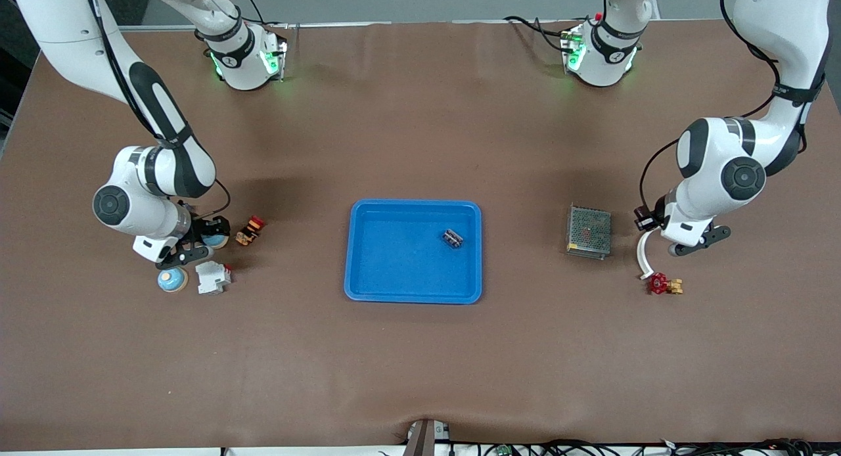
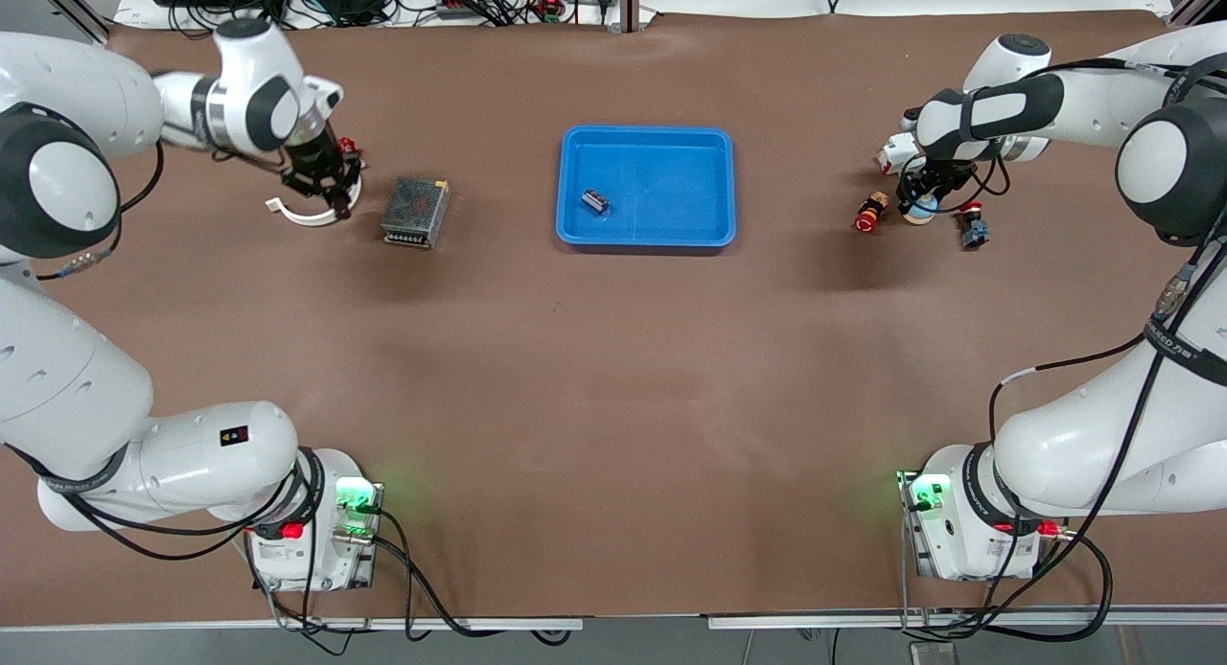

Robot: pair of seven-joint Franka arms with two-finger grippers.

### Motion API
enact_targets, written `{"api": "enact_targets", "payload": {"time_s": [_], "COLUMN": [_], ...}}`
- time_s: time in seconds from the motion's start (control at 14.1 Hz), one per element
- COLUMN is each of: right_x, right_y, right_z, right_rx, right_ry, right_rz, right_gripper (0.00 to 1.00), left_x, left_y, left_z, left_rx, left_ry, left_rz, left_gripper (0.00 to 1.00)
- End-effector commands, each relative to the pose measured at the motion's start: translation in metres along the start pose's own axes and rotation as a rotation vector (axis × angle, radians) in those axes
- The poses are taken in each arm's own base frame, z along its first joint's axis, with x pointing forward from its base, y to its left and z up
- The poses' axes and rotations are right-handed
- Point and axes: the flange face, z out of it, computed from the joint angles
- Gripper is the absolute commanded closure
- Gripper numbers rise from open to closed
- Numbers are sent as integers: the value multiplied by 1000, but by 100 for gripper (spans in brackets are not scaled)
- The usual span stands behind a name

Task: Place electrolytic capacitor and blue bell in tray
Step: 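Grasp the second capacitor with the left gripper while the right grasps the bell, then place the capacitor in the tray while the right gripper carries the bell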

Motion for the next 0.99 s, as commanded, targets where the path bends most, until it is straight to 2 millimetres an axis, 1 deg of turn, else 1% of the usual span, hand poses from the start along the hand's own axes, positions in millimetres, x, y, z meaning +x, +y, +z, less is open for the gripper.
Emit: {"api": "enact_targets", "payload": {"time_s": [0.0,0.14,0.21,0.28,0.43,0.5,0.57,0.64,0.78,0.92], "right_x": [8,28,38,47,63,70,76,80,84,85], "right_y": [-1,-2,-11,-27,-73,-99,-126,-154,-197,-241], "right_z": [-47,-88,-110,-137,-187,-207,-221,-229,-238,-246], "right_rx": [12,26,30,28,12,3,-7,-12,-10,14], "right_ry": [6,-27,-46,-59,-72,-75,-66,-49,-29,-8], "right_rz": [-5,-1,18,57,150,193,217,241,257,280], "right_gripper": [49,49,49,49,49,49,49,49,49,49], "left_x": [5,4,1,0,-2,-5,-8,-16,-32,-41], "left_y": [56,105,130,154,196,216,233,253,290,316], "left_z": [-43,-58,-61,-65,-67,-69,-68,-69,-62,-57], "left_rx": [-10,-24,-31,-43,-66,-80,-92,-104,-118,-137], "left_ry": [2,2,0,1,-4,-3,-4,-5,-13,-20], "left_rz": [-59,-113,-140,-168,-230,-249,-271,-289,-335,-377], "left_gripper": [100,100,100,100,100,100,100,100,100,100]}}
